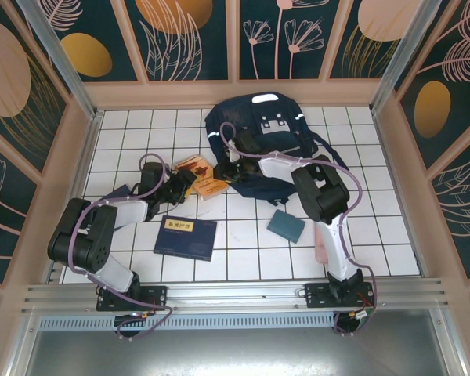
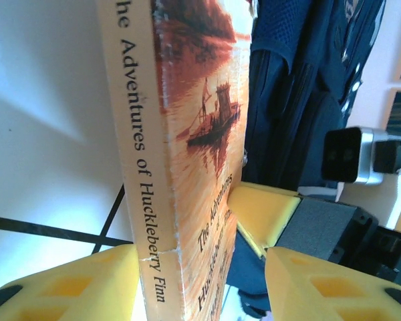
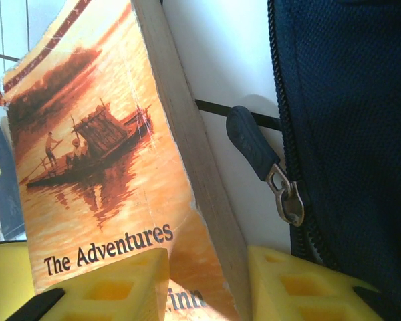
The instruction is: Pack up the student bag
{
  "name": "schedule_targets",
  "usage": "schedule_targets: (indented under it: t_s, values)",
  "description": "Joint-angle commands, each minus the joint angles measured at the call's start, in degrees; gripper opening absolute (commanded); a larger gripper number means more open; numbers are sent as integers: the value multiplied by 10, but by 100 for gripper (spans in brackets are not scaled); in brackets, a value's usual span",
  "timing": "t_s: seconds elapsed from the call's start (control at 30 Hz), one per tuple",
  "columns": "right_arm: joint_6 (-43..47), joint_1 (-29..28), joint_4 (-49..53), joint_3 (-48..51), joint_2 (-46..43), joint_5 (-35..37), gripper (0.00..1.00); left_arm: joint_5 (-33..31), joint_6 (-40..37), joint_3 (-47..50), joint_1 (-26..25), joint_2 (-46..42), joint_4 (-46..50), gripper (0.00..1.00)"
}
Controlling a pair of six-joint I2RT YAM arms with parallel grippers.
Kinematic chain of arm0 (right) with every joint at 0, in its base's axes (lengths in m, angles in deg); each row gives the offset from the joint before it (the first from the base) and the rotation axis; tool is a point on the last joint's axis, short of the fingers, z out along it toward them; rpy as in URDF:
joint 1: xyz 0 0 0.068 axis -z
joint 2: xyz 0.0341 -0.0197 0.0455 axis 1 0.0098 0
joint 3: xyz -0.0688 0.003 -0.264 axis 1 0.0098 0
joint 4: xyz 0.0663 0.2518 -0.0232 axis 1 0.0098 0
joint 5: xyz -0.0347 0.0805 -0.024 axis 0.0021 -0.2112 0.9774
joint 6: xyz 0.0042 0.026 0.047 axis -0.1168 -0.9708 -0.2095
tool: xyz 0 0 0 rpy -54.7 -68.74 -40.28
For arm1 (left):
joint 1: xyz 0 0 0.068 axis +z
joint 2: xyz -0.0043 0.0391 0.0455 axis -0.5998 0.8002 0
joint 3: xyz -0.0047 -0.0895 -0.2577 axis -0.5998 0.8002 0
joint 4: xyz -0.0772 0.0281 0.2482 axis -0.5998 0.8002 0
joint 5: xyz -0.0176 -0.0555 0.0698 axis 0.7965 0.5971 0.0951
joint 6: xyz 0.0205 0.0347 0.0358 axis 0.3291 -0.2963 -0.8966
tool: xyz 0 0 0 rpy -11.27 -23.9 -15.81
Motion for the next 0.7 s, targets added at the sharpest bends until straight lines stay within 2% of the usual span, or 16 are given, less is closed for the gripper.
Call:
schedule_targets:
  t_s: [0.0,0.13,0.27,0.37,0.47,0.53,0.67]
  values:
    - [-41,-26,-12,25,-13,-100,36,52,72,-1,-14,0,-115,52]
    - [-47,-25,-13,29,-17,-101,35,55,94,-2,-14,9,-123,52]
    - [-54,-23,-19,33,-19,-105,35,69,144,11,-15,23,-181,47]
    - [-56,-22,-20,35,-21,-99,35,71,144,5,-14,32,-174,46]
    - [-52,-22,-11,34,-23,-84,35,53,104,-9,-14,29,-116,45]
    - [-46,-21,-3,33,-26,-73,35,35,57,-28,-14,23,-45,46]
    - [-38,-18,7,32,-32,-61,36,-4,-22,-51,-14,8,66,53]
